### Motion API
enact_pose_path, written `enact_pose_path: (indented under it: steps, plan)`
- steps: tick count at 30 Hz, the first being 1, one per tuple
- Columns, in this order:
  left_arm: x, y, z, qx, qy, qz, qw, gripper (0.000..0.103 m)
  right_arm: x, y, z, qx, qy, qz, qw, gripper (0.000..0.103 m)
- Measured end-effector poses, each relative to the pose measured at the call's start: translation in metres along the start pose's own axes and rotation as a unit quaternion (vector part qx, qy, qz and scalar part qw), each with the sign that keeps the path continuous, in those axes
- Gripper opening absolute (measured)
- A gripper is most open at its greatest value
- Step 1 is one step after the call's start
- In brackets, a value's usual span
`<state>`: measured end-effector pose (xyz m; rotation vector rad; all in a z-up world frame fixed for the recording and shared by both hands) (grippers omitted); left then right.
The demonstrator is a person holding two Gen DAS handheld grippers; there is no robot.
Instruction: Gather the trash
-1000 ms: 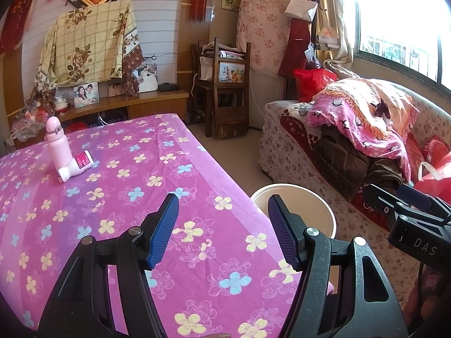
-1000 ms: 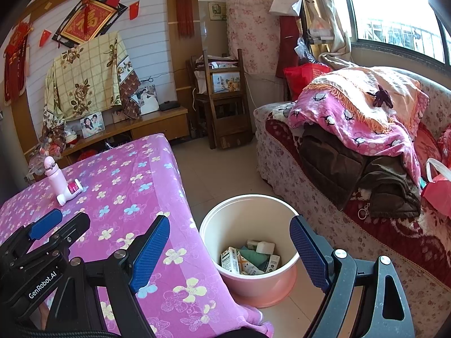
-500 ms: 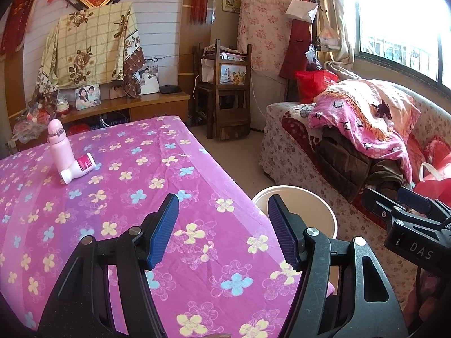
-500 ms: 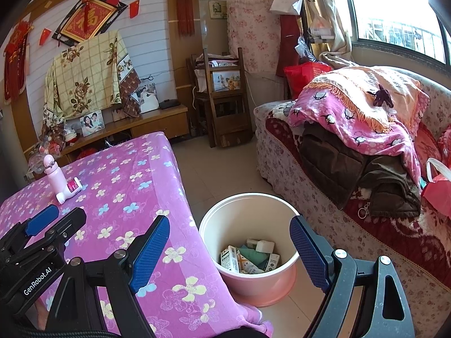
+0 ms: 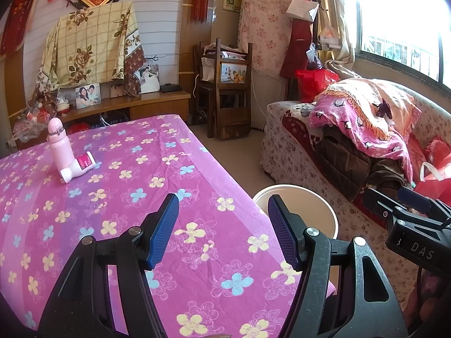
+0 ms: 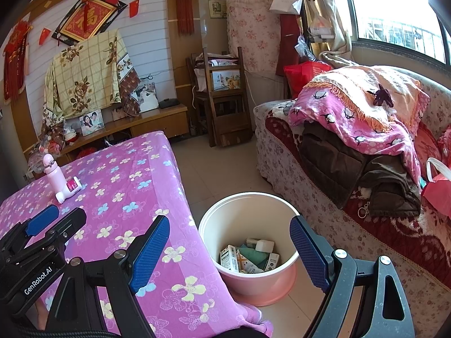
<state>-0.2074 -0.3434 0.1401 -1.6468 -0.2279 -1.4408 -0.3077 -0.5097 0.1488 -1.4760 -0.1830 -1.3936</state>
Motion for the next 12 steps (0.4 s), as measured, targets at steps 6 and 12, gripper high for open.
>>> enact_pose_path:
  steps: [6, 12]
  plan:
    - [-0.0002, 0.0007, 0.0005, -0.001, 0.003, 0.001, 1.0, 0.065, 0.0, 0.0, 0.0004, -0.001, 0.0, 0.001, 1.0, 0.085]
    - [-0.0063, 0.0041, 0.0037, 0.0, 0.01, -0.002, 1.0, 0.065, -0.0042, 0.0073, -0.0019, -0.001, -0.003, 0.008, 1.0, 0.085]
Point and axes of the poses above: each gripper's, at about its wrist camera, not at the fingertips, and y roughly the way its jaws point, z to its left, x to its top, the point moved 2 cm from there along y, roughly the way its jaws point, and after that the axes turned 11 degrees about y, right-handed, at the moved point
